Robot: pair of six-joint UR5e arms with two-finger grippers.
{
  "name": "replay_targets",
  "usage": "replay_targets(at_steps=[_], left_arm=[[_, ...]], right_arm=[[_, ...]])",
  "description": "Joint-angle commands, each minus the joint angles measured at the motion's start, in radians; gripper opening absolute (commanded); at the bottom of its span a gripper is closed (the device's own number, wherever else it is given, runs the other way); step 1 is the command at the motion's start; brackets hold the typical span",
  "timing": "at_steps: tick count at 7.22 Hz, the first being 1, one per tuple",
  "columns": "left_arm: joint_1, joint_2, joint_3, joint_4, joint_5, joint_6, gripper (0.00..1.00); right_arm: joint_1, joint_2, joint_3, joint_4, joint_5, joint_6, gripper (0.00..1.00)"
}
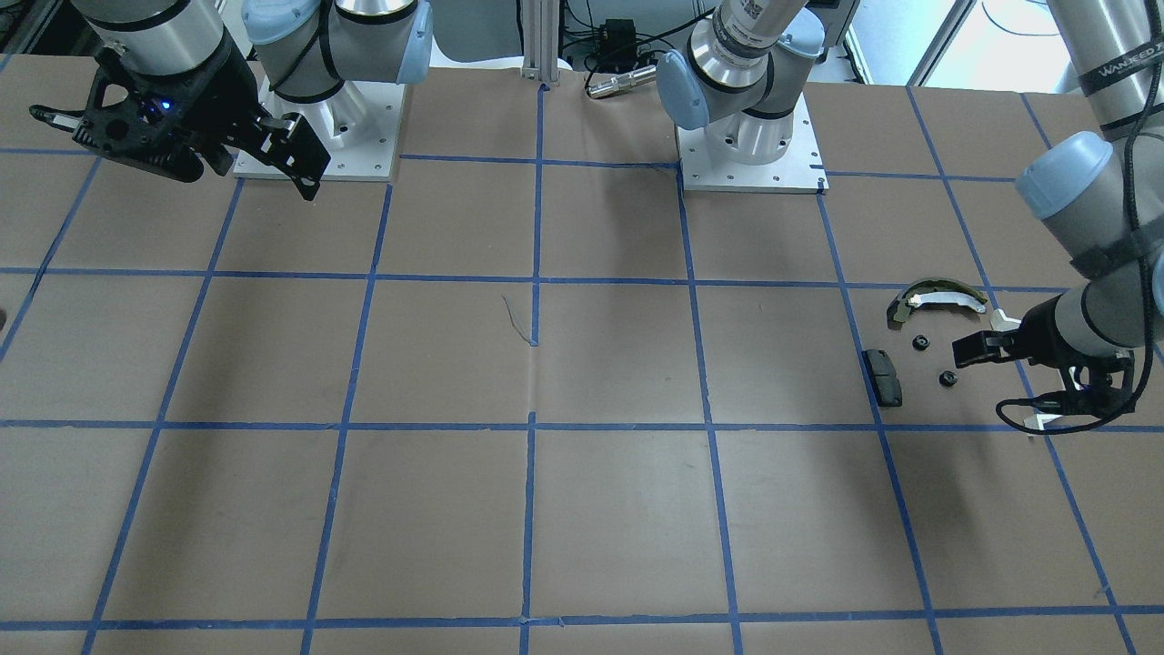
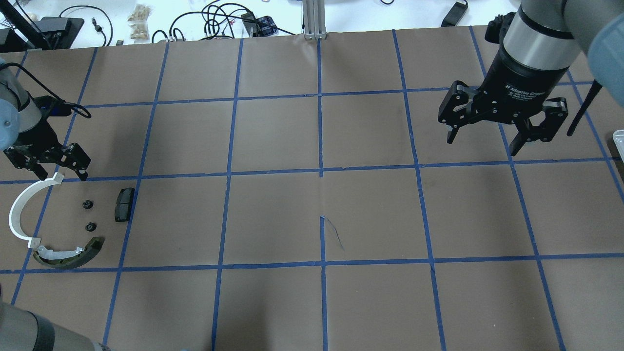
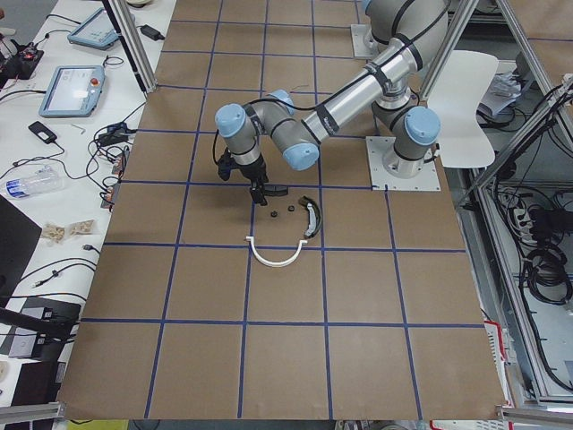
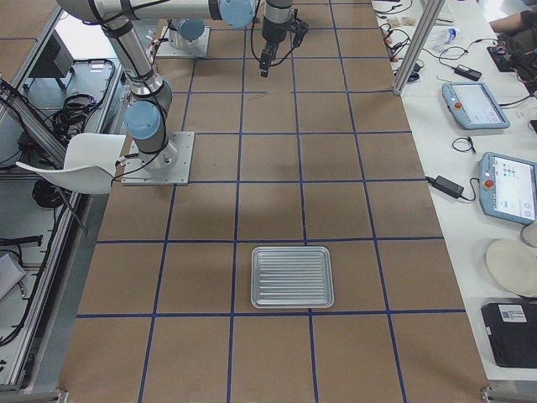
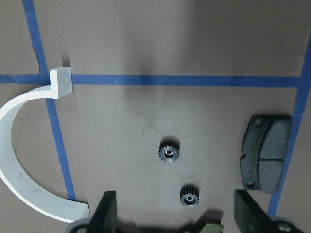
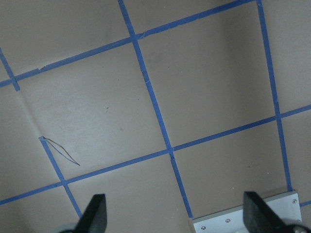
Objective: Place bearing gear from tray to pile
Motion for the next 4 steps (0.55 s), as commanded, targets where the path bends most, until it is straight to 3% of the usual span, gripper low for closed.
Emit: replay_targets(at_steps=[1,2,3,4], left_arm=[[-0.157,0.037,0.212,-0.314,-0.053,-0.242,1.00],[-0.267,0.038,0.354,-0.427,-0.114,-0.399,1.00],[-0.358,0.057,0.445,-0.474,-0.119,-0.449,0.94],[-0.400,0.089,0.486,-0.498,-0.128,-0.454,0.94]], right_arm=[[0.000,-0.001,-0.001,-0.001,-0.004,0.002,1.00],[0.000,-0.001,-0.003,-0.001,-0.009,0.002,1.00],[0.000,-0.001,-0.003,-0.001,-0.004,0.002,1.00],[0.000,-0.001,-0.007,-0.001,0.001,0.000,1.00]])
